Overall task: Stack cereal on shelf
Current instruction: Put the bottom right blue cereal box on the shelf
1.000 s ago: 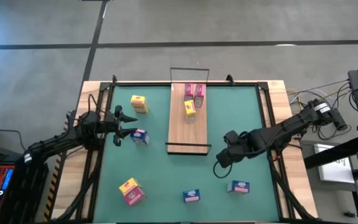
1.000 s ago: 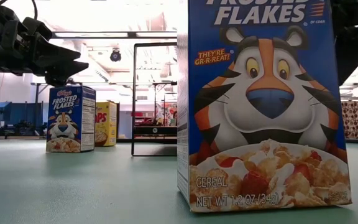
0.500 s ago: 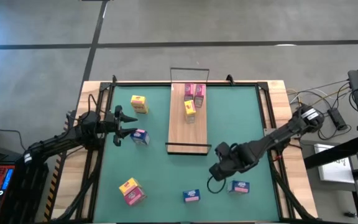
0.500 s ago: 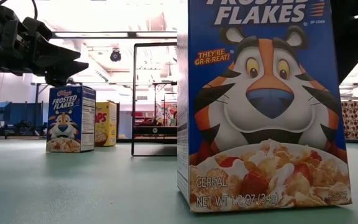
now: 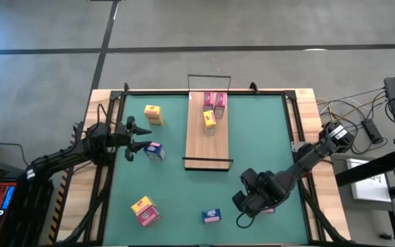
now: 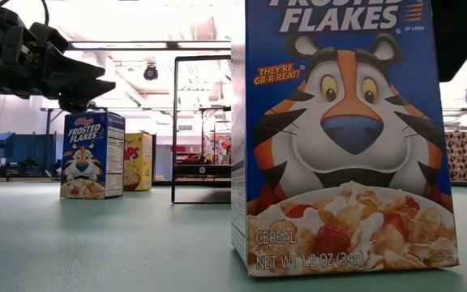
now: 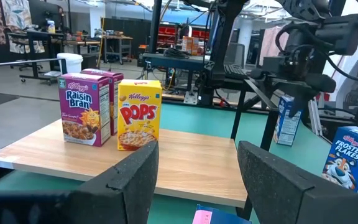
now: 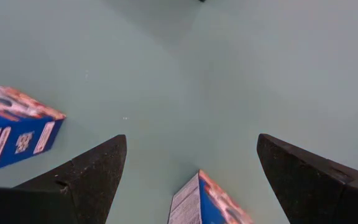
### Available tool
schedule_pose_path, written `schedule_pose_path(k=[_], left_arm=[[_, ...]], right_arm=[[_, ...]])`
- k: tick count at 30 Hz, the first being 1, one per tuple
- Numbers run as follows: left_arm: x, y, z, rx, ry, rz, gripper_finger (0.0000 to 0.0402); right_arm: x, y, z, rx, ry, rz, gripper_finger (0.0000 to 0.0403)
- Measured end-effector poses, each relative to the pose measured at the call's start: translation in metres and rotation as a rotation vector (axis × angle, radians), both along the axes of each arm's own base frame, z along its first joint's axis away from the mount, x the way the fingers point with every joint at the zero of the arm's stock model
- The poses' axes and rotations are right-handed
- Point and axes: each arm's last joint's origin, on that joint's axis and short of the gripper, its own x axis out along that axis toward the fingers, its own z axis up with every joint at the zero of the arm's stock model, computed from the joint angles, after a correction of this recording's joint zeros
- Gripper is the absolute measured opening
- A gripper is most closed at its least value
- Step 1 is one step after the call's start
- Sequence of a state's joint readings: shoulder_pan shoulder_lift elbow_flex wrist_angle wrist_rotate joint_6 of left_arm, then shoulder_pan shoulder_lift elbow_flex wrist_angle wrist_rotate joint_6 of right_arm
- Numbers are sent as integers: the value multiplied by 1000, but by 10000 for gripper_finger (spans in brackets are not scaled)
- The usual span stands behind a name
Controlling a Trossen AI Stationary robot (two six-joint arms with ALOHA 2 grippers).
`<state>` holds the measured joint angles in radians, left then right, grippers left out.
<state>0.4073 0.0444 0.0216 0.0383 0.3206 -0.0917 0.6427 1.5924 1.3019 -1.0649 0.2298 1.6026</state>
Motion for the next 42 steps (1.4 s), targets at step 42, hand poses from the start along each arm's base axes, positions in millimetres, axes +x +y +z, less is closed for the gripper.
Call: schedule_pose_path(k=[42], left_arm=[[0, 0, 0, 0, 0, 0, 204]], right_arm=[[-29, 34, 11, 46, 45, -317, 350]])
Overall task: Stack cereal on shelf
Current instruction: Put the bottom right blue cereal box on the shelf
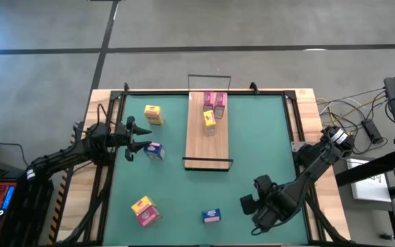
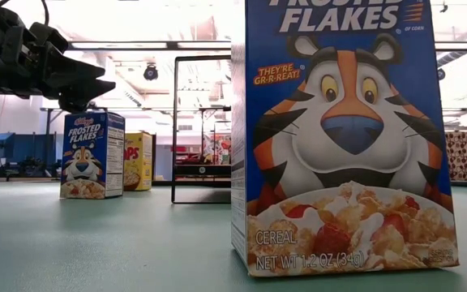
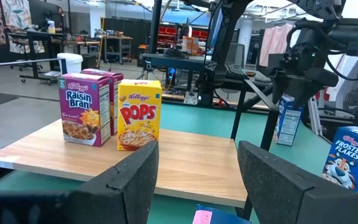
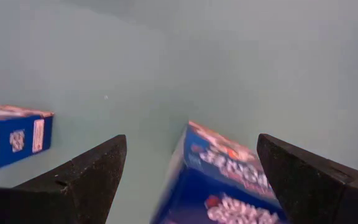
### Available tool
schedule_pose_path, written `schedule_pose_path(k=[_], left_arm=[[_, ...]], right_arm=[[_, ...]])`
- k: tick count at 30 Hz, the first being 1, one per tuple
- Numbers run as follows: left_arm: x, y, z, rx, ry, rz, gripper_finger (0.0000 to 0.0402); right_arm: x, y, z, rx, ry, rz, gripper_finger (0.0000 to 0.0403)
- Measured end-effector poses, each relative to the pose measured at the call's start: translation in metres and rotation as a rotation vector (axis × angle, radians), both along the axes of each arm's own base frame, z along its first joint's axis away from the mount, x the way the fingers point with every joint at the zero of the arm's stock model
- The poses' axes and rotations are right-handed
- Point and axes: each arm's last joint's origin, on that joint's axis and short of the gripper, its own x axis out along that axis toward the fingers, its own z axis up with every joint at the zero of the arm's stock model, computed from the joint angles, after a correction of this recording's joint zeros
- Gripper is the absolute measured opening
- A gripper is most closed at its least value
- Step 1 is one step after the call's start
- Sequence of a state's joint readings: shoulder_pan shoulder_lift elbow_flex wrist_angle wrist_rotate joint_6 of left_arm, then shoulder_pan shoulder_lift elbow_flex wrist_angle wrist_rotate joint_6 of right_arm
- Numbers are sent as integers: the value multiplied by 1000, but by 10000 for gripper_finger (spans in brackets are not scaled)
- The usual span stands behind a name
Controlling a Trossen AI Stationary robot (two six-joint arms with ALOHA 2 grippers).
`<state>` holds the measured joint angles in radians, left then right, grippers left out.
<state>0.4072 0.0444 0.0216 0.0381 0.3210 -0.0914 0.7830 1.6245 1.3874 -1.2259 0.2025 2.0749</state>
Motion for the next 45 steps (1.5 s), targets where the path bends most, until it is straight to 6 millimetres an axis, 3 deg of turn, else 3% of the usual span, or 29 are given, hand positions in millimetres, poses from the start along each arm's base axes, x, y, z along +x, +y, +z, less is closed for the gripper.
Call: schedule_pose_path(k=[10, 35, 41, 45], left_arm=[[0, 0, 0, 0, 0, 0, 204], [0, 0, 0, 0, 0, 1, 204], [0, 0, 0, 0, 0, 0, 204], [0, 0, 0, 0, 0, 0, 204]], right_arm=[[-3, 9, 9, 60, 7, -81, 350], [-16, 2, 10, 77, 188, -420, 350], [-21, -4, 16, 46, 205, -413, 350], [-25, -6, 22, 95, 230, -509, 350]])
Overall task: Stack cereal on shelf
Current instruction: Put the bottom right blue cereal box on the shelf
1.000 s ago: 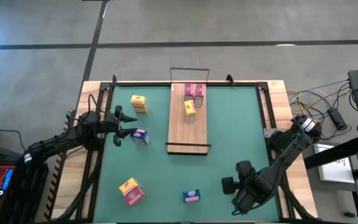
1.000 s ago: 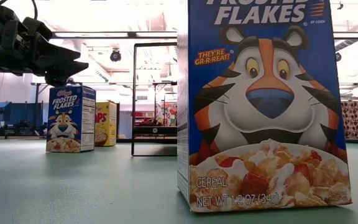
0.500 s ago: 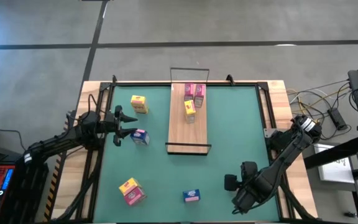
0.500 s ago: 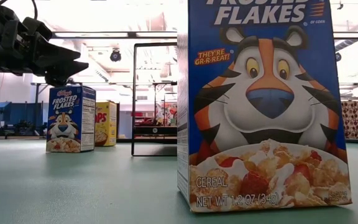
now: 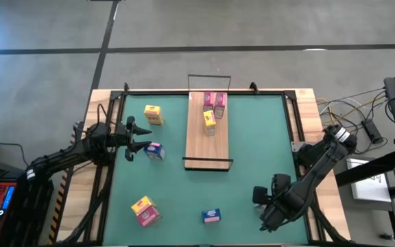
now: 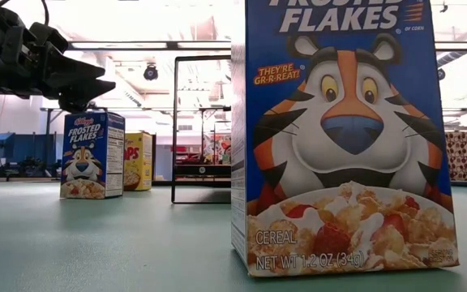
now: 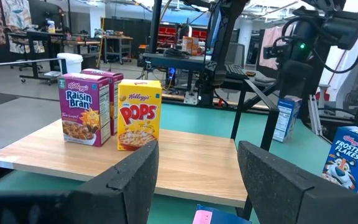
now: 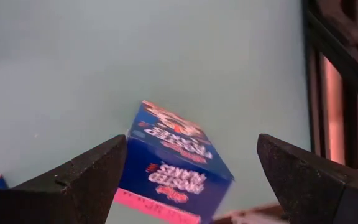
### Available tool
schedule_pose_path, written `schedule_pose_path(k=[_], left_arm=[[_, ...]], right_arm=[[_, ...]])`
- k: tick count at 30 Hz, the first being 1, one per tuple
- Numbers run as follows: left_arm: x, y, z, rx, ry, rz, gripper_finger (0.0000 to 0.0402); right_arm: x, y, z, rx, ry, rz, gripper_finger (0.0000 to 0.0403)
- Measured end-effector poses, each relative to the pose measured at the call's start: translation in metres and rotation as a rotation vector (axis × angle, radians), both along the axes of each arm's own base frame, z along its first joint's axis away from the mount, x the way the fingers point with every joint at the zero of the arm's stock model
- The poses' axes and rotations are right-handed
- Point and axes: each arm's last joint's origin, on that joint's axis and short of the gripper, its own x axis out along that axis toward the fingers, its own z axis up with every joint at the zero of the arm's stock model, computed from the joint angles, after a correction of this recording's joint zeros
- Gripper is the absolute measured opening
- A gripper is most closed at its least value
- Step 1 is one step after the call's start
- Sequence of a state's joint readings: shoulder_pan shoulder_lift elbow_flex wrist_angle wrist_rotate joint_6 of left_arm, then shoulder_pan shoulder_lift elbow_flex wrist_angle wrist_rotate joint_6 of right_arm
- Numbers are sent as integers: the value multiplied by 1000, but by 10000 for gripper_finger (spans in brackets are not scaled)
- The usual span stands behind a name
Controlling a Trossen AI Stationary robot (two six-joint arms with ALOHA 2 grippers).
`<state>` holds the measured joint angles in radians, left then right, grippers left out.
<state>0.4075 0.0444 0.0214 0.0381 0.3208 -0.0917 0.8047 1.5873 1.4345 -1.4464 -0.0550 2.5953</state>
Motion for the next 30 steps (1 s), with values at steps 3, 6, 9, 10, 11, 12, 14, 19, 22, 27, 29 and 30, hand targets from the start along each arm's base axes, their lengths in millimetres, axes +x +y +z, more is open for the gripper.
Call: schedule_pose_path(k=[3, 6, 9, 10, 11, 12, 14, 19, 22, 27, 29, 30], left_arm=[[0, 0, 0, 0, 0, 0, 204], [0, 0, 0, 0, 0, 0, 204], [0, 0, 0, 0, 0, 0, 204], [0, 0, 0, 0, 0, 0, 204], [0, 0, 0, 0, 0, 0, 204], [0, 0, 0, 0, 0, 0, 204], [0, 0, 0, 0, 0, 0, 204], [0, 0, 0, 0, 0, 0, 204], [0, 0, 0, 0, 0, 0, 204], [0, 0, 0, 0, 0, 0, 204], [0, 0, 0, 0, 0, 0, 204], [0, 0, 0, 0, 0, 0, 204]], right_arm=[[-2, 0, 2, 28, 18, -90, 350], [-1, 2, 2, 36, 18, -132, 350], [0, 2, 0, 32, 17, -163, 350], [1, 3, 0, 31, 14, -184, 350], [1, 3, 0, 28, 6, -211, 350], [2, 3, 0, 21, -11, -237, 350], [2, 3, 1, 11, -41, -296, 350], [4, 4, 2, 23, -62, -380, 350], [6, 6, 4, 42, -77, -419, 350], [10, 10, 13, 97, -112, -492, 350], [10, 11, 15, 107, -118, -518, 350], [11, 11, 15, 112, -120, -527, 349]])
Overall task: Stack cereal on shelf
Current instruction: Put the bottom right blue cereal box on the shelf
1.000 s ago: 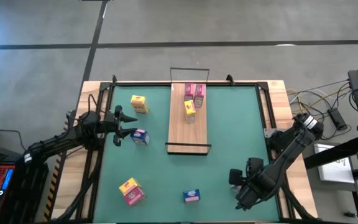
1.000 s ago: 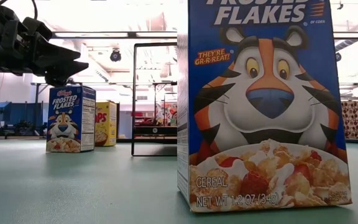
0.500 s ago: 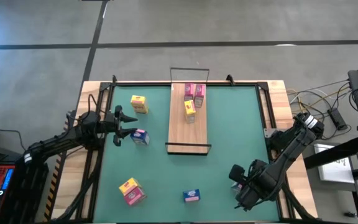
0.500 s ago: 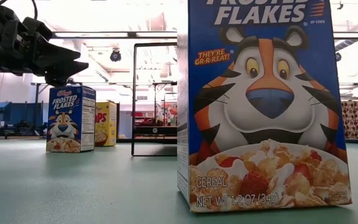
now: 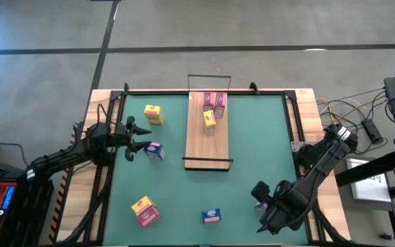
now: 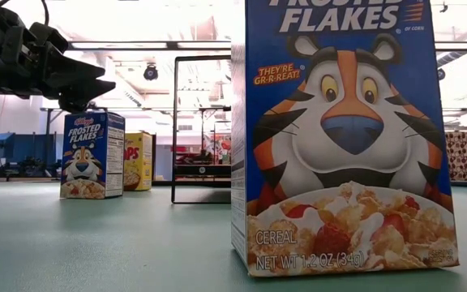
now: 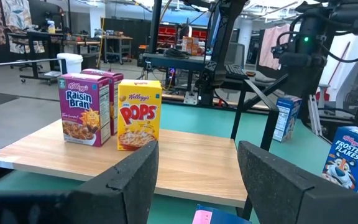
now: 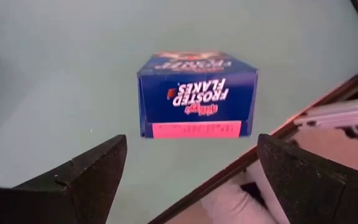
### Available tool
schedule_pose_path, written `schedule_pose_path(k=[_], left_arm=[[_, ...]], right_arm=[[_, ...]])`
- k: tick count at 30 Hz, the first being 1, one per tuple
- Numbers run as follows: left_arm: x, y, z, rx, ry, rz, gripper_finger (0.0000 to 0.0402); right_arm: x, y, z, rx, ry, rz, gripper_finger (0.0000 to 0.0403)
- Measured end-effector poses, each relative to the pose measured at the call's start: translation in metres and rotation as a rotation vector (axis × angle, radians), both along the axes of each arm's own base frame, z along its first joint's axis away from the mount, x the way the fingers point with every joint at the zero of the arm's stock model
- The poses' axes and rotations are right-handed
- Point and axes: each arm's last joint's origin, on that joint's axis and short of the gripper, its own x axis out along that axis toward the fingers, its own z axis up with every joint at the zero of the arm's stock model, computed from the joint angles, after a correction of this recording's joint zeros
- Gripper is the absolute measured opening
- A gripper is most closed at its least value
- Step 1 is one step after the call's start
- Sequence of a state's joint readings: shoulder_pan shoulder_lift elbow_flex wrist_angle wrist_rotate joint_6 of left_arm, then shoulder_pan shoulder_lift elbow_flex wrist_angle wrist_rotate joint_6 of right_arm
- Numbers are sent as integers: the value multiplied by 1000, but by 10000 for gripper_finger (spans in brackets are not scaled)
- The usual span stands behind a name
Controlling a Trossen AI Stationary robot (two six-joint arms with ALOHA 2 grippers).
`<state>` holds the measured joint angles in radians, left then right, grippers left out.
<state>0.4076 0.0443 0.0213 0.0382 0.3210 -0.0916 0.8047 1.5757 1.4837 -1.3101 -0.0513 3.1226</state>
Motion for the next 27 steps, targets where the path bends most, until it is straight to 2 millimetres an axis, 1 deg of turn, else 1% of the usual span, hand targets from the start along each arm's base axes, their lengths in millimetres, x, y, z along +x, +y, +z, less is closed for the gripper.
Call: schedule_pose_path(k=[10, 19, 27], left_arm=[[0, 0, 0, 0, 0, 0, 204], [0, 0, 0, 0, 0, 0, 204], [0, 0, 0, 0, 1, 0, 204]], right_arm=[[7, 7, -10, -1, 3, -20, 349], [5, 7, -9, 23, 29, -17, 349], [1, 3, -10, -4, 80, -16, 349]])
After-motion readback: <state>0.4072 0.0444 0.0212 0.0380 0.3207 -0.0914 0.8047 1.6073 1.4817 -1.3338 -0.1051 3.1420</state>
